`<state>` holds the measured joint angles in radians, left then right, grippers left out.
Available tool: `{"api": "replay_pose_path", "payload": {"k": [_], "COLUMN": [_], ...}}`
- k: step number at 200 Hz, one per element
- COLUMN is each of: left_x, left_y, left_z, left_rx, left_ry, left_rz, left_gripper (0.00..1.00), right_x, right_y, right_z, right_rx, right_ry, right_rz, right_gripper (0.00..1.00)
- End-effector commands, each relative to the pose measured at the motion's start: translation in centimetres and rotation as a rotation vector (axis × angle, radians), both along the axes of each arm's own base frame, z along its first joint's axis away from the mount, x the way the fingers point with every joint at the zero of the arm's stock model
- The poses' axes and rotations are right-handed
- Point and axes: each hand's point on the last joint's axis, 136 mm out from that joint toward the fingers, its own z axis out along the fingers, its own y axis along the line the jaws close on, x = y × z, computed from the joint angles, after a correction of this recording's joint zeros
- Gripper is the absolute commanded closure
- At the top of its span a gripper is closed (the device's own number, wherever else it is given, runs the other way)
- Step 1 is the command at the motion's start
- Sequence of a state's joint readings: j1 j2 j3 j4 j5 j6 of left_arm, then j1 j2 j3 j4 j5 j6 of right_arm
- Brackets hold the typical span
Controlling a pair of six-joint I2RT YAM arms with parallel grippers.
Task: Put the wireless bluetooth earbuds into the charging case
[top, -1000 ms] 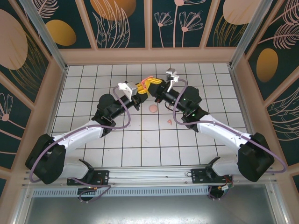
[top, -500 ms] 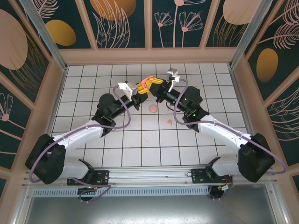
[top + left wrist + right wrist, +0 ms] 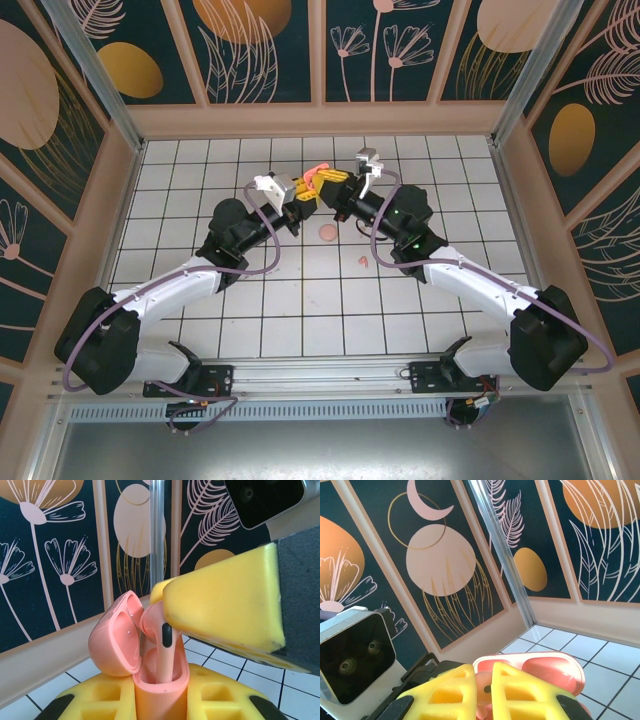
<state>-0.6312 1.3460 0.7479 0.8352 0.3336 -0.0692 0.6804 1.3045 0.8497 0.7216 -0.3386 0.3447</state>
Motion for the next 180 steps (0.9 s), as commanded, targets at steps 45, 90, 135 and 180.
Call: {"api": "replay_pose_path", "payload": {"k": [45,90,135,180], "left_x": [-0.3,-0.2,-0.3,-0.4], "left_y": [-0.1,-0.2,-0.1,0.0], "left_z": [3.5,3.4,3.4,3.4], "left_rx": [-0.061,-0.060,-0.064,-0.071], "left_ry": [-0.073,-0.070,-0.065,-0.060], "left_rz": [-0.019,-0.021,-0.022,-0.019], "left_gripper": [1.00,1.00,1.00,1.00], "right_x": [0.4,0.8,1.1,1.1], "right_y": [1.1,0.9,0.5,0.2], "right_z": [-2.9,-2.7,-1.8,-1.3], "right_rx": [-0.126,-0.121,-0.106,-0.094], "right_ry": [0.040,0.046,0.044,0.044], "right_rz": [-0.003,-0.029,-0.053,-0.059], "right_gripper": [0.87,0.73,0.61,0.57]}}
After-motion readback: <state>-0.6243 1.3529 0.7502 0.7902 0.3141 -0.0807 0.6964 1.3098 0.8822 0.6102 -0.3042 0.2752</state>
